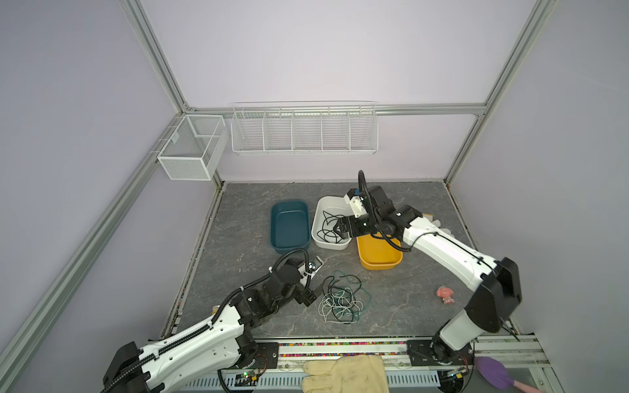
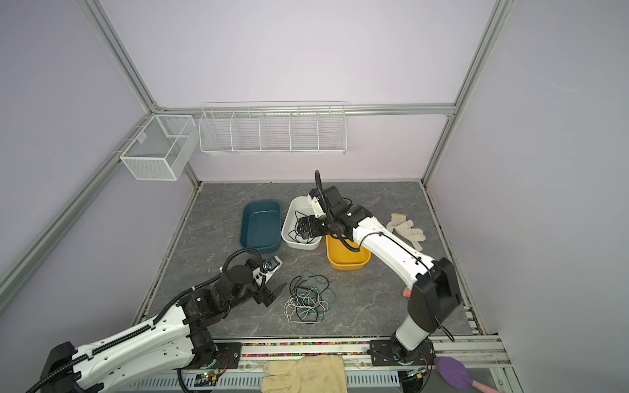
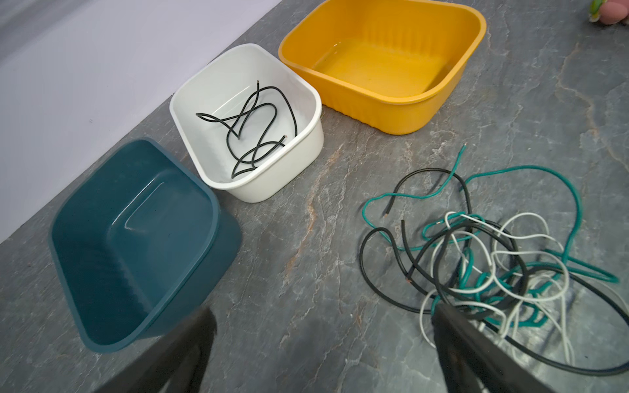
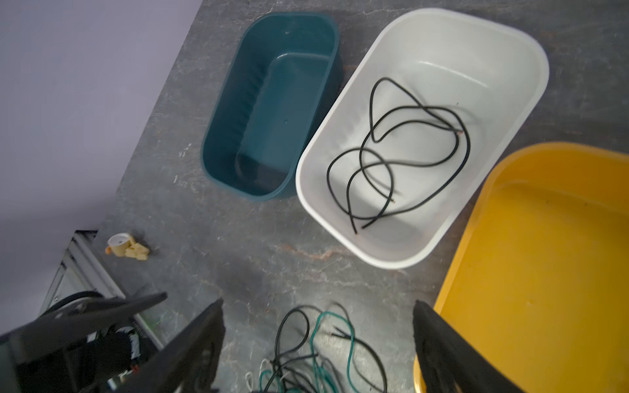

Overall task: Untangle the cables
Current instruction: 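Open the right gripper and return it to the cable tangle, then reach both grippers into the remaining green and white cable tangle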

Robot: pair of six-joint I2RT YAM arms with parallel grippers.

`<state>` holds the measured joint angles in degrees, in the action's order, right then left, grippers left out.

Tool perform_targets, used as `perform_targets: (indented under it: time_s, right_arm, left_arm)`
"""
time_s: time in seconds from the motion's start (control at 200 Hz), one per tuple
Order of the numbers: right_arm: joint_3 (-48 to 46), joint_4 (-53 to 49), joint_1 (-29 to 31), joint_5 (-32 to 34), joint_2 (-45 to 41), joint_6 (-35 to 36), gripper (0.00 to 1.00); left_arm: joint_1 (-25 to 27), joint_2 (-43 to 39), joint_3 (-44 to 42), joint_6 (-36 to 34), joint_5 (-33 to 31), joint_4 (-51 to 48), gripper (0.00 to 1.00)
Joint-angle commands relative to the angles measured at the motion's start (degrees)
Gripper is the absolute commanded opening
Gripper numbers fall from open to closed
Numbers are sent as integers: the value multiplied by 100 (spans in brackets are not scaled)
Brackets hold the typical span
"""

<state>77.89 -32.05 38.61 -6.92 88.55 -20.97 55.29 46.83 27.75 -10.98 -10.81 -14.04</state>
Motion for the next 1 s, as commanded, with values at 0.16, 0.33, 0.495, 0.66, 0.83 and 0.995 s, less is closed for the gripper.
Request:
perform_targets:
  time_s: [0.16,0.33,0.495,0.66,0.83,0.995]
  right_arm:
    - [-2182,607,92,-10,-1642,-232,90]
    - [-3129,900,207,-20,-2360,-276,88]
    - [-3919,1548,253,-114,-2900,-267,88]
    - [-4394,1953,272,-275,-3107,-282,88]
    - [-4689,2175,346,-95,-3108,-460,88]
    - [-4721,2165,565,142,-3306,-439,88]
  left_arm:
    - [35,133,293,118,590,7,99]
    - [35,390,646,684,919,-133,100]
    - [43,896,929,1514,1568,-465,97]
    - [49,1260,983,2262,1923,-601,88]
    - [47,1312,858,3025,1915,-766,85]
    - [52,1180,571,3588,1688,-560,83]
